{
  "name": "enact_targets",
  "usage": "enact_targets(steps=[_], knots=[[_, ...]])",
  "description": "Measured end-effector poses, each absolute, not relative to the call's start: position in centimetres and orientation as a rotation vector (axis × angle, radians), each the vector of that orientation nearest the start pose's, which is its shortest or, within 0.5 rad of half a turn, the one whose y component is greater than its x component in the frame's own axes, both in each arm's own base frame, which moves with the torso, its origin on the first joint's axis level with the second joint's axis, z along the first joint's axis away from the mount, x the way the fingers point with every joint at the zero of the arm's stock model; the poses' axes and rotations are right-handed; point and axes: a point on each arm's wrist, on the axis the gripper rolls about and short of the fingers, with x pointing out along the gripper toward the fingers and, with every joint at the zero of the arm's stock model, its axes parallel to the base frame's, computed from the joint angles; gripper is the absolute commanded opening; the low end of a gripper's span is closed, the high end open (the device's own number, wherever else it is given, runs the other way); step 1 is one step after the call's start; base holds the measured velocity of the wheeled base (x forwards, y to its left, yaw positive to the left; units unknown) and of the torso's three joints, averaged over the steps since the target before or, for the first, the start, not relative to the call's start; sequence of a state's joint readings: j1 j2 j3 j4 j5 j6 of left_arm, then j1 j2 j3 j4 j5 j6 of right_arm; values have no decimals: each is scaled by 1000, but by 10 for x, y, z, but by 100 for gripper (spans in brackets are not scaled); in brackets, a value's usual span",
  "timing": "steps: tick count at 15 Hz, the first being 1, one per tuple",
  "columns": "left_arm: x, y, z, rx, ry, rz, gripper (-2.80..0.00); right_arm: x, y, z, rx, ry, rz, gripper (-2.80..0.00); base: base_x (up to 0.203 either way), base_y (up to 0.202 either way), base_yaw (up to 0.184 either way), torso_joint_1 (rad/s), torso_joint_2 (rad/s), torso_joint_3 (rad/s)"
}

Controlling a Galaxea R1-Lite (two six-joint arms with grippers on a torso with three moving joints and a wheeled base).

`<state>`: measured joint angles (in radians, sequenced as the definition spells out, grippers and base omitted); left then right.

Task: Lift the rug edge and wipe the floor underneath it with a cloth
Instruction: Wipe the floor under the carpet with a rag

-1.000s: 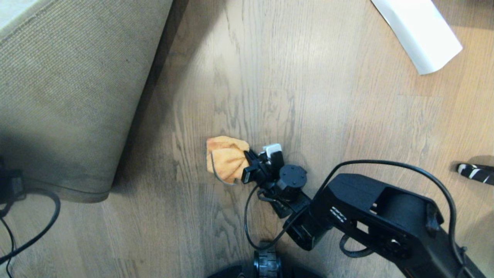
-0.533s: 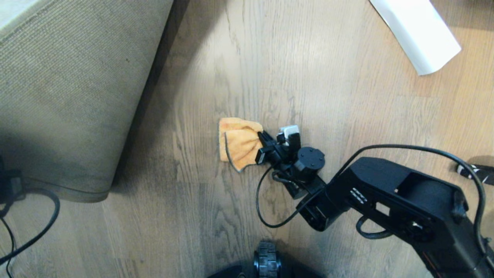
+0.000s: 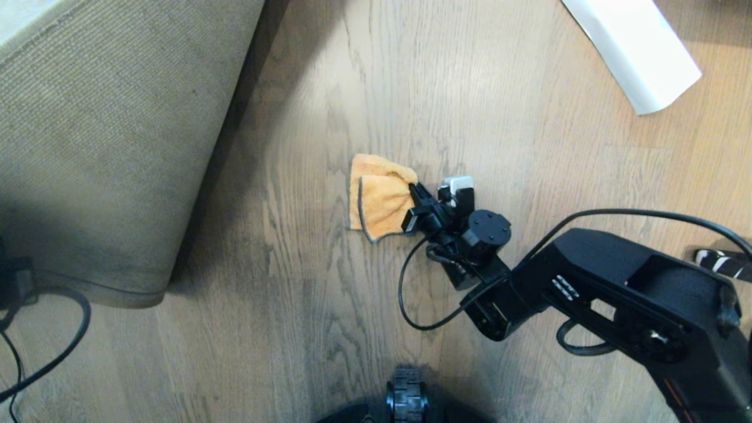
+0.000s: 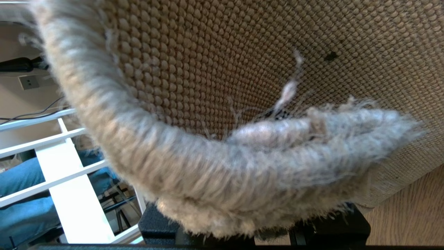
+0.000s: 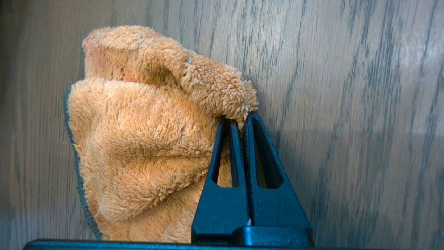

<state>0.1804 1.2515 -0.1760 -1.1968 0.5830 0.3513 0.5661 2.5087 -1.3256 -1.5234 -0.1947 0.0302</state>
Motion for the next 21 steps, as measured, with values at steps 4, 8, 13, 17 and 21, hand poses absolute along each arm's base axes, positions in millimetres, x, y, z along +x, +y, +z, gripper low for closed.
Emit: enact_targets(steps=[4, 8, 13, 17, 21], knots=[[149, 40, 179, 309, 13, 775, -280, 356, 308, 65, 151, -242, 527, -280, 0, 0, 0, 0, 0, 0], [149, 40, 179, 307, 14, 775, -280, 276, 379, 58, 173, -213, 757, -280, 0, 0, 0, 0, 0, 0], [148, 40, 178, 307, 15, 774, -280, 196, 427, 47, 193, -175, 935, -280, 0, 0, 0, 0, 0, 0], [148, 40, 178, 308, 17, 774, -280, 191, 430, 36, 182, -155, 947, -280, 0, 0, 0, 0, 0, 0], [148, 40, 177, 308, 19, 774, -280, 204, 426, 18, 167, -124, 921, -280, 0, 0, 0, 0, 0, 0]])
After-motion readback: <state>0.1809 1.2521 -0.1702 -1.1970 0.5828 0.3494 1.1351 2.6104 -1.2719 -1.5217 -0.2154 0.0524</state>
